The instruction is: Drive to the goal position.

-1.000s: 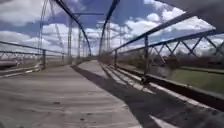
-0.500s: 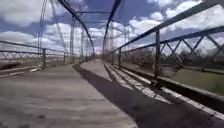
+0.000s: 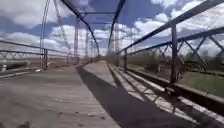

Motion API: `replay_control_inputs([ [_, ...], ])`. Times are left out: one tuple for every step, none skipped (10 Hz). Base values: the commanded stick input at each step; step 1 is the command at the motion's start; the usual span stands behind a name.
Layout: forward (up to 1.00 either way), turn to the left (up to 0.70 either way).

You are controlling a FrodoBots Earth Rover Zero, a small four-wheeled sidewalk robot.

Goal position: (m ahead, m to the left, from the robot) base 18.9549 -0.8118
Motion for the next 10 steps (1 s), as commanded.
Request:
replay_control_inputs([
  [0.85, 0.00],
  [0.85, 0.00],
  [0.85, 0.00],
  [0.85, 0.00],
  [0.85, 0.00],
  [0.85, 0.00],
  [0.85, 0.00],
  [0.85, 0.00],
  [0.85, 0.00],
  [0.85, 0.00],
])
